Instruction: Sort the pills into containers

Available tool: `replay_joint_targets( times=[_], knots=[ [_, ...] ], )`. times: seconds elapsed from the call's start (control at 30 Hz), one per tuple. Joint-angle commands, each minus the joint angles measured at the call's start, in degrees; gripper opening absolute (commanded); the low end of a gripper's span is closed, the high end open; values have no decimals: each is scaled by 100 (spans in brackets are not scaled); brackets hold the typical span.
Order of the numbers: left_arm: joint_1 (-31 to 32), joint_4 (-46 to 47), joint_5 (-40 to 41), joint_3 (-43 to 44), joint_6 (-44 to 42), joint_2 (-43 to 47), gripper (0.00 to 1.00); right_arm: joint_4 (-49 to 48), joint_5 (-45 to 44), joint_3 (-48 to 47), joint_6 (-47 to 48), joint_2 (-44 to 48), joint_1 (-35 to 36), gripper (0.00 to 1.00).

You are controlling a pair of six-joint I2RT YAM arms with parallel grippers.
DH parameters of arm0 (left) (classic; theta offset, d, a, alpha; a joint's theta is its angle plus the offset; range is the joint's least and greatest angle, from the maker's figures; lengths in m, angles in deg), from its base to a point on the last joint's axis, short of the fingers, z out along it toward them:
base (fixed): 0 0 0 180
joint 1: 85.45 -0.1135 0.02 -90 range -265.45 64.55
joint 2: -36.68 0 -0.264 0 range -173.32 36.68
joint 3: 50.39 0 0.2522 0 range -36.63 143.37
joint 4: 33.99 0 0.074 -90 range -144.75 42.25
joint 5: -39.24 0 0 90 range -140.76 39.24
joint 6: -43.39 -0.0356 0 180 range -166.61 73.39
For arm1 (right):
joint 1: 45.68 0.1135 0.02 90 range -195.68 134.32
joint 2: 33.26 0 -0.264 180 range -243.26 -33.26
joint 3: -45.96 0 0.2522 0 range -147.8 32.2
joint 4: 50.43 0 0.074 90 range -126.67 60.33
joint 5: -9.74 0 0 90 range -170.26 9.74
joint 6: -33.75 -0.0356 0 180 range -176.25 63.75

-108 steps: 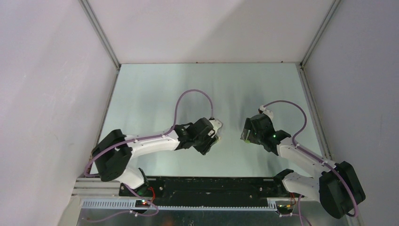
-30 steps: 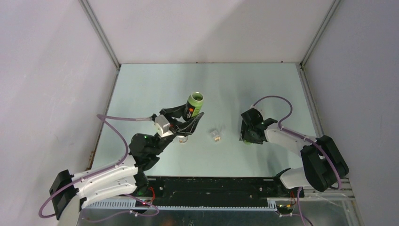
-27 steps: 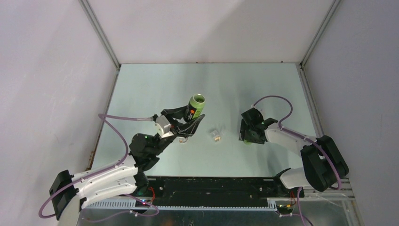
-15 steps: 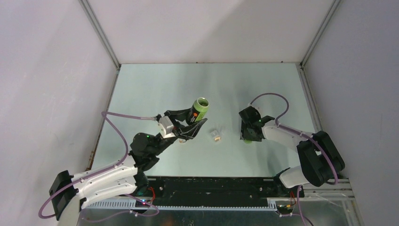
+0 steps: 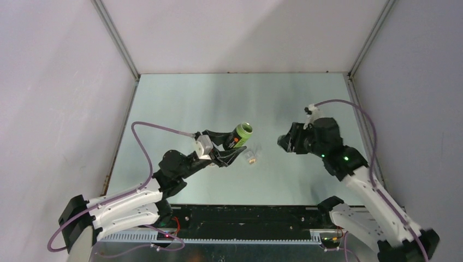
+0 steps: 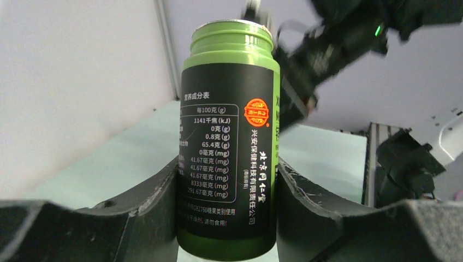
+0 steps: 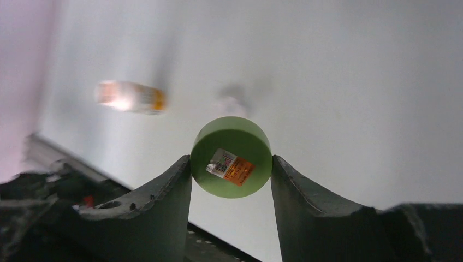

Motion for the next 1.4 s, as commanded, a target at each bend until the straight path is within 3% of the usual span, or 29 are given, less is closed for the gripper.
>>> replay_joint_targets(
  times=[0.0, 0.17, 0.43, 1.0, 1.37],
  knots=[
    [-57, -238, -579, 320, 4, -59, 0, -415, 2134, -659, 338, 730, -90, 35],
    [-65, -644, -1009, 501, -200, -123, 0, -608, 2919, -1424, 263, 976, 18, 36],
    [-63, -1155, -1597, 768, -260, -288, 0, 292, 3435, -2493, 450, 162, 146, 37],
    [-67, -1233, -1845, 926, -365, -544, 0, 799, 3781, -2651, 725, -192, 492, 37],
    [-64, -1322, -2135, 1008, -371, -603, 0, 993, 3483, -2654, 984, -314, 700, 38]
  ],
)
